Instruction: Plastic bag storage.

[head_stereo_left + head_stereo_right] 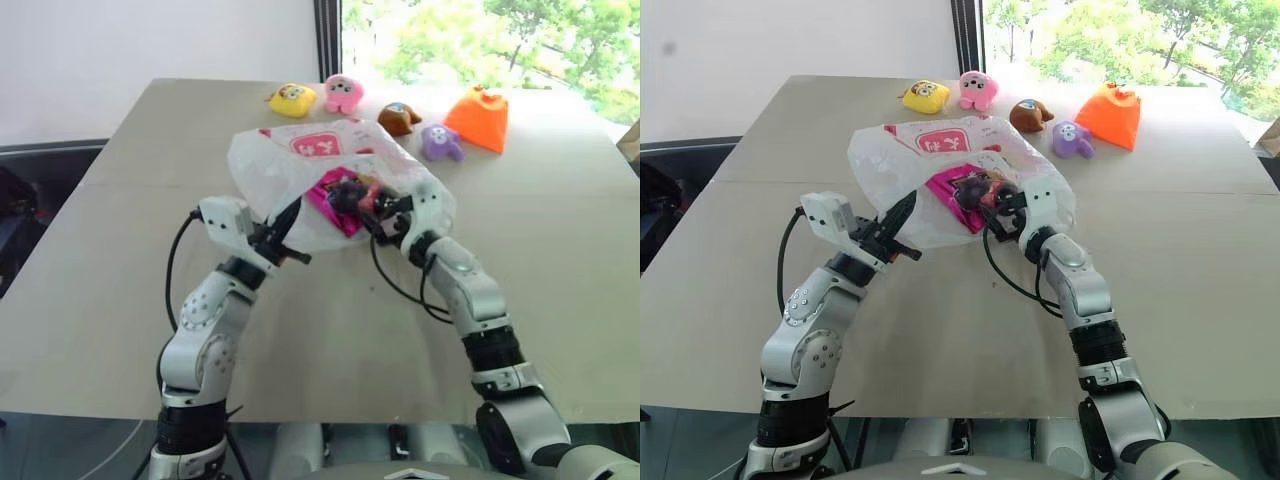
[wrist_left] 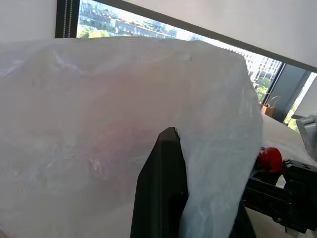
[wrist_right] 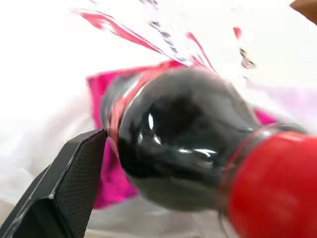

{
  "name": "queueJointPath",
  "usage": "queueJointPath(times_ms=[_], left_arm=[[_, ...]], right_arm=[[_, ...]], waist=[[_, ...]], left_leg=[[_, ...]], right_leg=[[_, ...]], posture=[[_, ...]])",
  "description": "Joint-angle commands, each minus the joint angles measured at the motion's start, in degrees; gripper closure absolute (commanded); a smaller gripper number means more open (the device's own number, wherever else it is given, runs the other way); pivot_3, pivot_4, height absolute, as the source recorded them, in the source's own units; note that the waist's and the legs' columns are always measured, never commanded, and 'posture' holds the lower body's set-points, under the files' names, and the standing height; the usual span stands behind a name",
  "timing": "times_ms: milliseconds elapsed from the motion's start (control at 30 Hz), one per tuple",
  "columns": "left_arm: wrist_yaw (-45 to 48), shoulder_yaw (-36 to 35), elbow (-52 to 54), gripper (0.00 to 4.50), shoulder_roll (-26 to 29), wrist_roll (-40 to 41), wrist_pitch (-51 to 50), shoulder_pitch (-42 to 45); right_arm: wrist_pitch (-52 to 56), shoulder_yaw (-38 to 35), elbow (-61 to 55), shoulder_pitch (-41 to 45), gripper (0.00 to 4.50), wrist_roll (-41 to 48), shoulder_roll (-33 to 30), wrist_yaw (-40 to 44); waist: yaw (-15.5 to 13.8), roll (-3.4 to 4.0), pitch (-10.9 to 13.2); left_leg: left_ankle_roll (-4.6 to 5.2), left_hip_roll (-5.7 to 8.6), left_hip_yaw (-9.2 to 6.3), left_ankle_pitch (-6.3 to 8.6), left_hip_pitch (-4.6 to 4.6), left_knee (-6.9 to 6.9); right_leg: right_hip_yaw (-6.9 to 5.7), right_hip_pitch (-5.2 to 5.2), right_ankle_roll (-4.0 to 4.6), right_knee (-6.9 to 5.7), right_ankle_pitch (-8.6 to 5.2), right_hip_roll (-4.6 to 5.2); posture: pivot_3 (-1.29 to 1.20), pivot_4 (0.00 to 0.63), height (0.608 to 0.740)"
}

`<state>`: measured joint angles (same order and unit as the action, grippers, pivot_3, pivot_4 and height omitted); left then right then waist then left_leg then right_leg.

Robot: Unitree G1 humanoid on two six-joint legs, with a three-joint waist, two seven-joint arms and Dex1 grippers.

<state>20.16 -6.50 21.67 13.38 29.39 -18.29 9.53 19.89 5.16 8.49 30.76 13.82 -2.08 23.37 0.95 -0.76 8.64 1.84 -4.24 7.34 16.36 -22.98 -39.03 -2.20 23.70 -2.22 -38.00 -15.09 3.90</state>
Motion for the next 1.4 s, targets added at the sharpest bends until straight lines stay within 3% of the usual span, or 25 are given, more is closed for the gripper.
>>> queueJointPath(times_ms=[33,167,300,433,633,733,900,1067,1200,1333,1400], left_arm=[[-0.08,0.02,1.03,4.50,0.02,-0.21,0.40,0.58],[-0.33,0.33,1.07,4.50,-0.24,-0.39,0.52,0.51],[-0.94,0.78,1.24,4.50,-0.88,-0.70,0.75,0.49],[-1.16,1.25,1.65,4.50,-1.51,-1.10,0.75,0.04],[-0.30,0.61,0.53,4.50,-1.12,-1.01,1.06,0.03],[0.28,0.19,0.00,4.50,-0.81,-0.86,1.22,-0.10],[1.14,0.04,-0.86,4.50,-0.74,-0.92,1.39,-0.05],[1.68,-0.02,-1.25,4.50,-0.68,-1.06,1.57,0.01],[1.83,-0.54,-1.22,4.50,-0.32,-1.03,1.68,-0.16],[1.90,-0.50,-1.07,4.50,-0.35,-1.06,1.76,-0.48],[2.02,-0.35,-1.13,4.50,-0.41,-1.13,1.85,-0.64]], right_arm=[[4.74,2.81,-4.71,2.05,0.05,3.58,-0.84,6.93],[3.13,0.56,0.52,5.74,0.05,0.02,-0.15,0.51],[-0.73,4.92,2.41,6.37,0.05,-6.03,-4.17,2.15],[0.30,3.22,-2.16,5.15,0.05,-1.80,-3.85,5.51],[3.58,4.47,-16.43,-0.01,0.05,5.94,-13.46,21.83],[6.77,4.97,-21.96,-1.51,0.05,8.69,-17.84,25.49],[4.44,14.38,-25.48,-3.80,0.05,3.04,-22.12,29.64],[-4.02,21.02,-15.87,-0.41,0.05,-11.39,-17.46,19.68],[-8.67,16.71,-7.39,3.46,0.05,-19.13,-12.35,5.00],[-15.51,13.98,-1.55,7.30,0.05,-26.56,-14.35,-4.64],[-19.29,9.92,-1.21,8.27,0.05,-24.91,-13.24,-8.20]], waist=[[0.15,0.00,0.00],[0.06,0.00,0.00],[-0.33,-0.01,-0.01],[-0.08,-0.01,0.00],[-0.43,-0.01,0.00],[-0.32,-0.03,0.00],[-0.11,-0.03,0.00],[-0.15,-0.03,0.00],[-0.22,-0.05,-0.01],[-0.43,-0.05,-0.01],[-0.32,-0.05,-0.01]], left_leg=[[0.00,0.00,-0.01,0.00,0.00,0.00],[0.00,-0.02,-0.03,0.00,0.02,0.00],[0.00,0.03,-0.04,0.00,0.00,-0.04],[0.01,0.04,-0.01,0.00,-0.03,-0.02],[0.00,0.00,-0.09,0.00,0.00,0.03],[0.04,0.05,-0.10,0.02,-0.02,-0.01],[0.04,-0.01,-0.18,0.02,0.09,0.00],[0.03,-0.02,-0.31,0.01,0.09,-0.07],[0.02,0.00,-0.25,0.01,0.05,-0.13],[0.01,0.01,-0.13,0.00,0.02,-0.14],[0.01,0.03,-0.07,0.00,0.02,-0.14]], right_leg=[[0.00,0.00,0.00,0.00,0.00,0.00],[0.00,0.00,0.01,-0.04,0.00,-0.02],[-0.02,-0.04,0.00,0.00,0.00,0.02],[-0.02,-0.03,0.00,0.06,0.00,0.05],[-0.05,-0.04,0.00,0.05,0.00,-0.01],[-0.06,-0.10,-0.01,0.10,0.00,0.07],[-0.06,-0.12,0.02,0.03,-0.01,-0.08],[-0.02,-0.12,0.01,0.01,-0.01,-0.11],[-0.02,-0.13,0.01,0.01,0.00,-0.08],[-0.07,-0.13,0.01,0.01,0.00,-0.01],[-0.06,-0.13,0.00,0.03,0.00,0.05]], posture=[[0.00,0.150,0.740],[0.00,0.150,0.740],[0.00,0.150,0.740],[0.00,0.150,0.740],[0.00,0.150,0.740],[0.00,0.150,0.740],[0.00,0.150,0.740],[0.00,0.150,0.740],[0.00,0.150,0.740],[0.00,0.150,0.740],[0.00,0.150,0.740]])
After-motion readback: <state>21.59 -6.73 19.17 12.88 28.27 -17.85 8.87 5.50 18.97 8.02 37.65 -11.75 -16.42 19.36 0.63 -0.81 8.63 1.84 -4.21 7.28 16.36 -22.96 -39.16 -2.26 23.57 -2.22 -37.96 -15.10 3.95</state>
